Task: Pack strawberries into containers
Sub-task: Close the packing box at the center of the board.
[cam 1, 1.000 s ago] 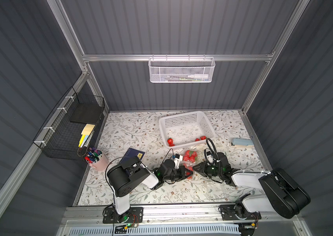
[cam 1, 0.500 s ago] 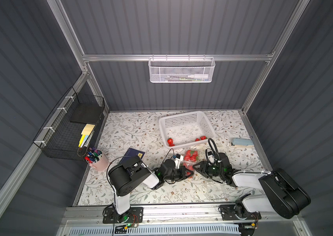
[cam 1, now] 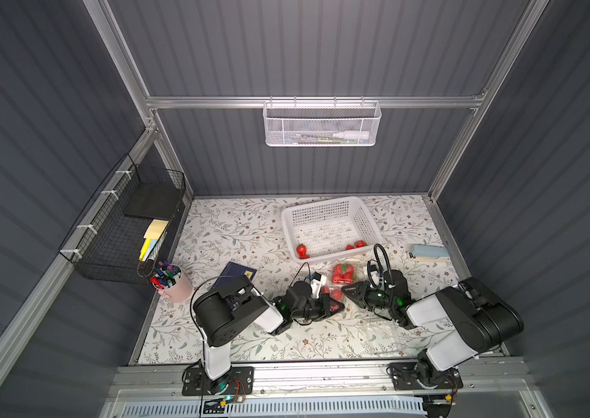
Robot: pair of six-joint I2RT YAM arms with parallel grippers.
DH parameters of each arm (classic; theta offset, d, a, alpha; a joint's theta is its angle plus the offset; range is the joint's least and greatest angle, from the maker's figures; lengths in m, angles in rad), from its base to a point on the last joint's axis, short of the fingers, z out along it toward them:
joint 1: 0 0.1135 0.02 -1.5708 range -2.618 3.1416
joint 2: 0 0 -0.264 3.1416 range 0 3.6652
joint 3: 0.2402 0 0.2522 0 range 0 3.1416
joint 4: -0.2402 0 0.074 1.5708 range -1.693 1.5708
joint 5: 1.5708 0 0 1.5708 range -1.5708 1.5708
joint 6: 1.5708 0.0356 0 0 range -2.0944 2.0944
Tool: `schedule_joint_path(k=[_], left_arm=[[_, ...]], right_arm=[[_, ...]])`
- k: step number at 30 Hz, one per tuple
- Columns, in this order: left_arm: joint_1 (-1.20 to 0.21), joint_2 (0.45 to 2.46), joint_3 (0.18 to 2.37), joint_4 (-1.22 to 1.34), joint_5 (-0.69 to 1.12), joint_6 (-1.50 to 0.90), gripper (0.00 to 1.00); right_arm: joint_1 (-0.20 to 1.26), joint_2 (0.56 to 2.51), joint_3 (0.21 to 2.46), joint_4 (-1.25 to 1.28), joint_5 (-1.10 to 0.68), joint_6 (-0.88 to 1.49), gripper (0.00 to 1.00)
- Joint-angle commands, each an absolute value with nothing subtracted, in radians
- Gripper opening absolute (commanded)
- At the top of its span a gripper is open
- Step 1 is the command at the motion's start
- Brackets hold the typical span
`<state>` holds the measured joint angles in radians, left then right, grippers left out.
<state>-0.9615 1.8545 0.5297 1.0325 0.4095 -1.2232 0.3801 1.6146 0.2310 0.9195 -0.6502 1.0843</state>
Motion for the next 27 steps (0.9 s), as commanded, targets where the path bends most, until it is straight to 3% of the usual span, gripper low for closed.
schedule_joint_path(k=[1, 7, 11, 15, 27], left_arm=[[-0.967, 1.911, 0.519, 0.877, 0.41, -1.206, 0.0], [-0.967, 1.922, 0.529, 0.872, 0.414, -1.206, 0.0], [-0.968, 1.933, 0.539, 0.864, 0.418, -1.203, 0.0], [-0.968, 1.936, 0.544, 0.856, 0.417, -1.203, 0.0], [-0.967, 1.933, 0.56, 0.835, 0.417, -1.201, 0.0]], right_arm=[[0.382, 1.712, 0.201, 1.054, -0.673, 1.148, 0.3], [0.379, 1.833, 0.193, 1.211, -0.689, 1.194, 0.3], [0.374, 1.908, 0.2, 1.294, -0.7, 1.219, 0.41], [0.366, 1.974, 0.205, 1.388, -0.708, 1.252, 0.44], [0.365, 1.945, 0.232, 1.31, -0.724, 1.221, 0.25]])
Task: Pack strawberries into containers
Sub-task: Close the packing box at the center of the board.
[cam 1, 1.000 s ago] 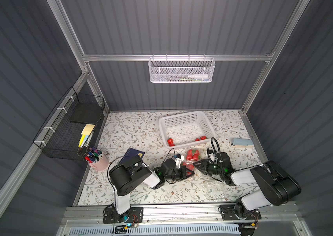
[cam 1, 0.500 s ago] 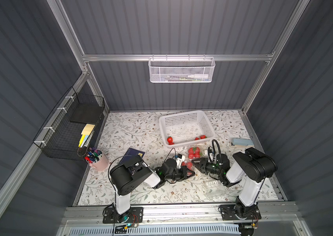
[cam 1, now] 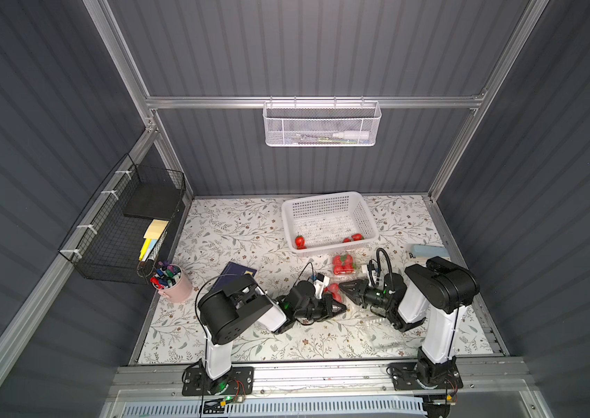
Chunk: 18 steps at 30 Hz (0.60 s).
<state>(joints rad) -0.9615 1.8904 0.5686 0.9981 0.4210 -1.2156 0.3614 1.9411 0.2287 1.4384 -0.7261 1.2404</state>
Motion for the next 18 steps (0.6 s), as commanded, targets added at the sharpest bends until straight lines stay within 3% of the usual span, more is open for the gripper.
schedule_joint_path(k=[1, 13, 18], left_arm=[[-0.967, 1.929, 0.563, 0.826, 0.415, -1.199, 0.0], [-0.921, 1.71, 0.779, 0.404, 0.332, -1.052, 0.0], [-0.84, 1.617, 0.82, 0.316, 0.276, -1.014, 0.0]], right_arm=[[0.365, 1.942, 0.233, 1.298, -0.722, 1.217, 0.25], [0.365, 1.936, 0.239, 1.242, -0.726, 1.204, 0.24], [0.365, 1.907, 0.231, 1.225, -0.729, 1.207, 0.37]])
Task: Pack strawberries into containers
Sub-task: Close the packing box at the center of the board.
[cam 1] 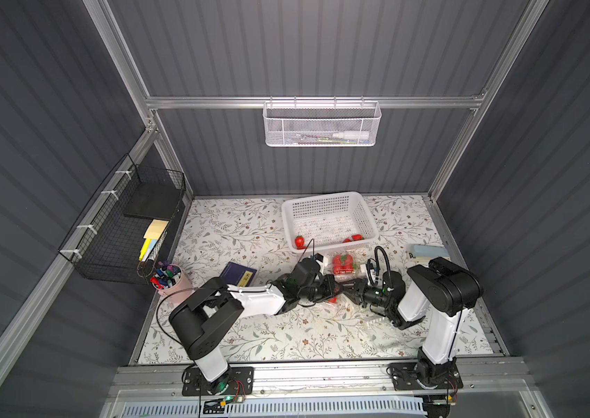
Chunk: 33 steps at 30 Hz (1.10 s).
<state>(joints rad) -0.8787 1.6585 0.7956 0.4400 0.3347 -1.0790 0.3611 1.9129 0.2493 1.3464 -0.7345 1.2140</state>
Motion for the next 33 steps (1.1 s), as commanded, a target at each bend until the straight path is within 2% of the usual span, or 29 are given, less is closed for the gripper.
schedule_joint_path(k=[1, 10, 15, 19, 24, 33], left_arm=[[-0.827, 1.611, 0.819, 0.303, 0.267, -1.004, 0.0], [-0.776, 1.681, 0.784, 0.312, 0.239, -0.913, 0.0], [-0.776, 1.679, 0.783, 0.315, 0.235, -0.911, 0.0], [-0.778, 1.672, 0.793, 0.309, 0.188, -0.927, 0.0], [-0.781, 1.67, 0.789, 0.3, 0.163, -0.944, 0.0], [-0.824, 1.693, 0.807, 0.298, 0.148, -0.971, 0.0]], right_arm=[[0.367, 1.896, 0.228, 1.216, -0.729, 1.205, 0.39], [0.367, 1.719, 0.228, 1.009, -0.703, 1.146, 0.41], [0.381, 1.578, 0.27, 0.793, -0.671, 1.068, 0.42], [0.407, 1.496, 0.303, 0.655, -0.638, 1.023, 0.49], [0.426, 1.509, 0.329, 0.613, -0.626, 1.006, 0.53], [0.426, 1.631, 0.341, 0.728, -0.64, 1.039, 0.53]])
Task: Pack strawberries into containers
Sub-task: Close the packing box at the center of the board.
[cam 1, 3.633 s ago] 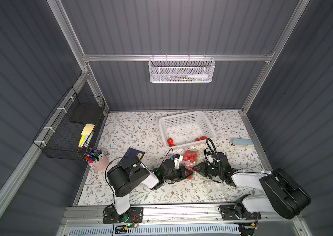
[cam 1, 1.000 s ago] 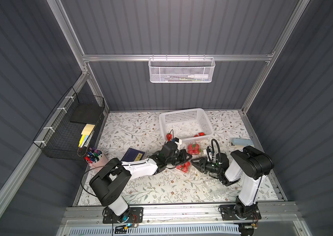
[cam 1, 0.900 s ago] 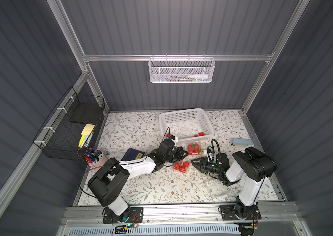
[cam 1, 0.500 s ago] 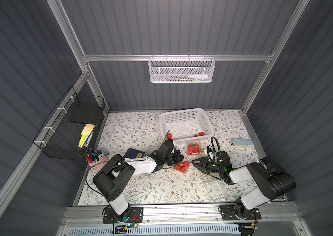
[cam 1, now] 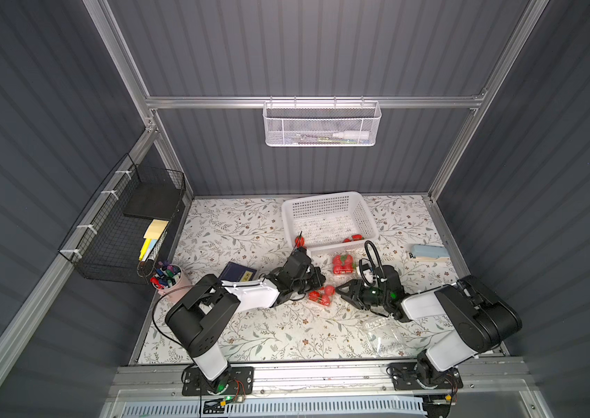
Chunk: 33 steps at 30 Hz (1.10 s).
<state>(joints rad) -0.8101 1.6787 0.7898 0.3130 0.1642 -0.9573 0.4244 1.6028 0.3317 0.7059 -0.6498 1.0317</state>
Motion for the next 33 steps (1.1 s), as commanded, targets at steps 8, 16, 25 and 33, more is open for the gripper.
schedule_joint_path(k=[8, 16, 25, 33], left_arm=[[-0.87, 1.7, 0.816, 0.264, 0.15, -0.994, 0.0], [-0.874, 1.734, 0.803, 0.301, 0.148, -0.995, 0.0], [-0.874, 1.756, 0.802, 0.297, 0.155, -0.977, 0.0], [-0.874, 1.725, 0.8, 0.267, 0.149, -0.982, 0.0]], right_arm=[[0.426, 1.641, 0.342, 0.742, -0.643, 1.043, 0.53], [0.426, 1.612, 0.362, 0.715, -0.642, 1.033, 0.56], [0.426, 1.672, 0.363, 0.82, -0.646, 1.076, 0.46], [0.426, 1.753, 0.379, 0.937, -0.672, 1.138, 0.43]])
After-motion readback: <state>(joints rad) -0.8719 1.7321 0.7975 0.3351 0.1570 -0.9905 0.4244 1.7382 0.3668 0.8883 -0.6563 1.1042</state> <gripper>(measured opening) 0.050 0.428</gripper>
